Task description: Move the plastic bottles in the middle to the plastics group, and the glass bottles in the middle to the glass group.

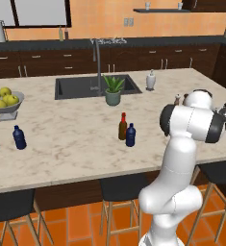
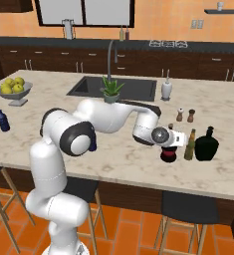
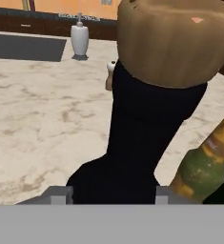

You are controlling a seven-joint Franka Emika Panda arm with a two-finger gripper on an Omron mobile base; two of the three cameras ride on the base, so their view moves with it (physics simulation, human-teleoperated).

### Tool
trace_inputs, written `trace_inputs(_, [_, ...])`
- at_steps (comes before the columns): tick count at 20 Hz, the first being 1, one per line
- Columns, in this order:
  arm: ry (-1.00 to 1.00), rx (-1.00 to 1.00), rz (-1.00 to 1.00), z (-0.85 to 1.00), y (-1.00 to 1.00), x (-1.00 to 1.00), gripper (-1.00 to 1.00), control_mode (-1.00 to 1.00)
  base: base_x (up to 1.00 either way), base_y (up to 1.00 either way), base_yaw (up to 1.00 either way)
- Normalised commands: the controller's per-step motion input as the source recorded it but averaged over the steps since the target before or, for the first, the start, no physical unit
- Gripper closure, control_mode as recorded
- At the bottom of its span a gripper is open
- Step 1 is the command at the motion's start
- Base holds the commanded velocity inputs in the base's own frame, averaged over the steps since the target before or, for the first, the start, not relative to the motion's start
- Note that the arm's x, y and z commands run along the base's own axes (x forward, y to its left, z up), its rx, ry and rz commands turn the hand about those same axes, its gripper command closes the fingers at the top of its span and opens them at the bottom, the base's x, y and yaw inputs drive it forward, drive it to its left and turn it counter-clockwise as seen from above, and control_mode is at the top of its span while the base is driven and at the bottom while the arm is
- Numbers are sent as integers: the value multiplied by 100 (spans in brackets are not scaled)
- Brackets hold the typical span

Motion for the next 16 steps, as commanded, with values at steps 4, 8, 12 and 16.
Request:
trace_inputs(4, [0, 0, 0, 0, 1, 0, -100, -100, 0, 0, 0])
trace_inputs(8, [0, -4, -2, 14, 14, -1, -100, -100, 0, 0, 0])
trace_inputs(12, [0, -4, 0, 56, 31, -3, -100, -100, 0, 0, 0])
trace_inputs(16, [1, -3, 0, 68, 33, -23, -100, -100, 0, 0, 0])
